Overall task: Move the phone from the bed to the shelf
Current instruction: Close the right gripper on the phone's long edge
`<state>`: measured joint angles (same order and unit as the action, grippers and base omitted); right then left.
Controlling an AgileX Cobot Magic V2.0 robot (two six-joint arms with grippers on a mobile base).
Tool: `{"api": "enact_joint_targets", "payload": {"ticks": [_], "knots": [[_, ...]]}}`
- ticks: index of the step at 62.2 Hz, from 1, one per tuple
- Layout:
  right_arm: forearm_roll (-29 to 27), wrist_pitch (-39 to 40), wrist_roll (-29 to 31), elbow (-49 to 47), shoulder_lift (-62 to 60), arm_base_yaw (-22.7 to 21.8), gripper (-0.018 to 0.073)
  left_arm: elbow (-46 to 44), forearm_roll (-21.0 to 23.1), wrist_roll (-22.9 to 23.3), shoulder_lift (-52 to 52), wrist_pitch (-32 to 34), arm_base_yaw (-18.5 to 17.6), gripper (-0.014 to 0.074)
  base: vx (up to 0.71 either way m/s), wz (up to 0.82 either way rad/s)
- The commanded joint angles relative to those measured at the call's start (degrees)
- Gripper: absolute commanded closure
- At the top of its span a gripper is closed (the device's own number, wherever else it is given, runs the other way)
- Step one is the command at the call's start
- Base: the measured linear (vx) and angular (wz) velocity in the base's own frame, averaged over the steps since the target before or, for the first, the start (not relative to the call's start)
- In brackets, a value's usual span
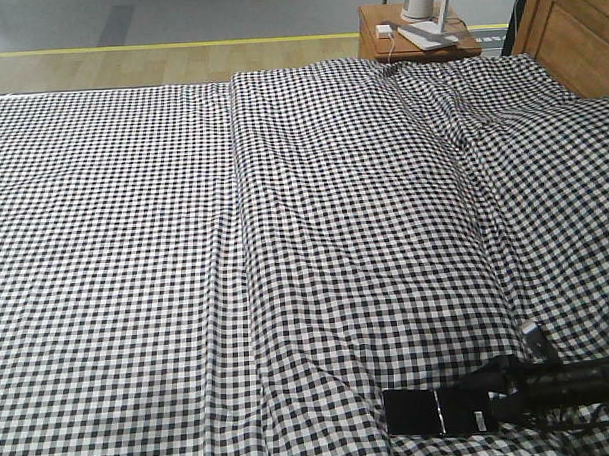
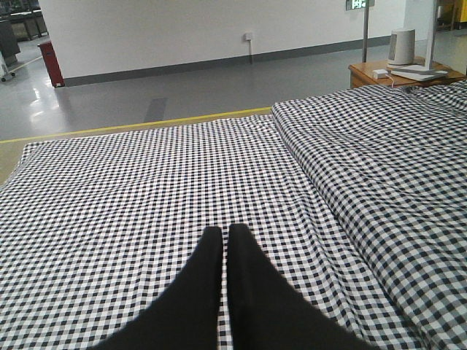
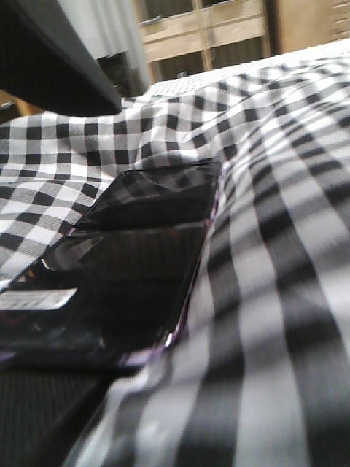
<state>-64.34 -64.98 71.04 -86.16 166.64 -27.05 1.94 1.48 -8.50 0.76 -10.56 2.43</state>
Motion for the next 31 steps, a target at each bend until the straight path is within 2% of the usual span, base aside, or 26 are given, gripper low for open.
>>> {"api": "enact_joint_targets", "payload": {"ticks": [1, 9, 19, 26, 31], "knots": [[-0.56, -4.28, 1.25, -0.23, -2.37, 3.02, -0.0039, -1.22, 0.52, 0.33, 0.77, 4.15, -0.20, 0.0595, 0.00, 0.00], [-0.56, -4.38, 1.25, -0.30, -2.37, 5.67, -0.0031, -1.22, 0.52, 0.33, 0.77, 4.15, -0.20, 0.0595, 0.00, 0.00], [-0.30, -5.74, 1.25, -0.98, -2.37, 6.30, 0.0001, -1.22, 0.52, 0.33, 0.77, 4.15, -0.20, 0.0595, 0.00, 0.00], [0.36, -8.18, 1.25, -1.57, -2.42, 5.82, 0.0065, -1.22, 0.52, 0.33, 0.77, 4.15, -0.20, 0.0595, 0.00, 0.00], [1.04, -8.77, 0.83, -1.78, -2.49, 5.39, 0.0148, -1.22, 0.52, 0.33, 0.77, 4.15, -0.20, 0.0595, 0.00, 0.00]]}}
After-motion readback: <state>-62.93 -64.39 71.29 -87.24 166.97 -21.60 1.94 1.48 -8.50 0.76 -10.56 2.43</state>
